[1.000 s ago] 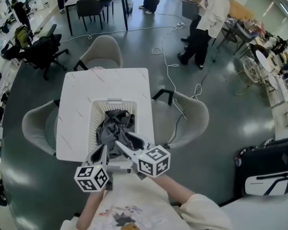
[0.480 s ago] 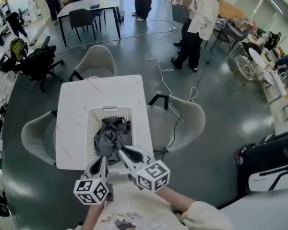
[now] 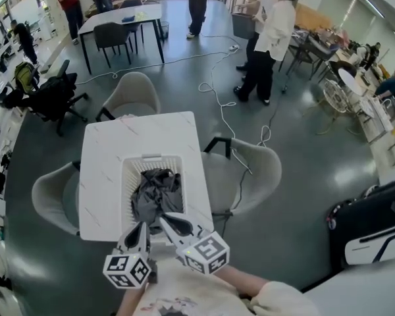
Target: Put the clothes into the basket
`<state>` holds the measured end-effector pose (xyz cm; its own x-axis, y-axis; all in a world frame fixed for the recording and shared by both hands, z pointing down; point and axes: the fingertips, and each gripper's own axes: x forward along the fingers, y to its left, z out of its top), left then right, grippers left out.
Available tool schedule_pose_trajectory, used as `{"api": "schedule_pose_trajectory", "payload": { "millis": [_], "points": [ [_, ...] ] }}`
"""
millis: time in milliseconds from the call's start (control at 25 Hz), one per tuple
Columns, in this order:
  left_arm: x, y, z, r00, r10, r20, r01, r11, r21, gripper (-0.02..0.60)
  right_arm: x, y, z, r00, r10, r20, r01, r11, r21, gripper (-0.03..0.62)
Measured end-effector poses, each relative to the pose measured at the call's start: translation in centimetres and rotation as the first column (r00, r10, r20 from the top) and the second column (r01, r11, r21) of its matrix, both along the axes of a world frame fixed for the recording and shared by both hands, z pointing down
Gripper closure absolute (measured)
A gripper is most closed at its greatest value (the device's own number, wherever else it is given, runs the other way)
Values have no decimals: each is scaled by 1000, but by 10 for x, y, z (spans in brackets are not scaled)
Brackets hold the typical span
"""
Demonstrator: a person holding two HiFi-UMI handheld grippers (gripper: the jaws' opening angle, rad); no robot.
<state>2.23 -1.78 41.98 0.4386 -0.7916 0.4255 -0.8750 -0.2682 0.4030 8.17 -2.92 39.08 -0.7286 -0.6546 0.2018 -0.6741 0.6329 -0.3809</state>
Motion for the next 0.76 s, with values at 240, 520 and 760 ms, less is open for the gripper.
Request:
{"api": "schedule_pose_trajectory", "payload": {
  "millis": [240, 520, 760],
  "points": [
    [-1, 5, -1, 1000, 0, 2, 0, 1000, 1, 571, -3, 3, 3, 1000, -3, -8, 3, 1000, 3, 572],
    [-1, 9, 1, 1000, 4, -6, -4, 1000, 5, 571, -2, 3, 5, 1000, 7, -15, -8, 1000, -12, 572],
    [3, 12, 0, 1000, 12, -8, -12, 1000, -4, 571, 1, 3, 5, 1000, 15, -15, -15, 1000, -22, 572]
  ]
}}
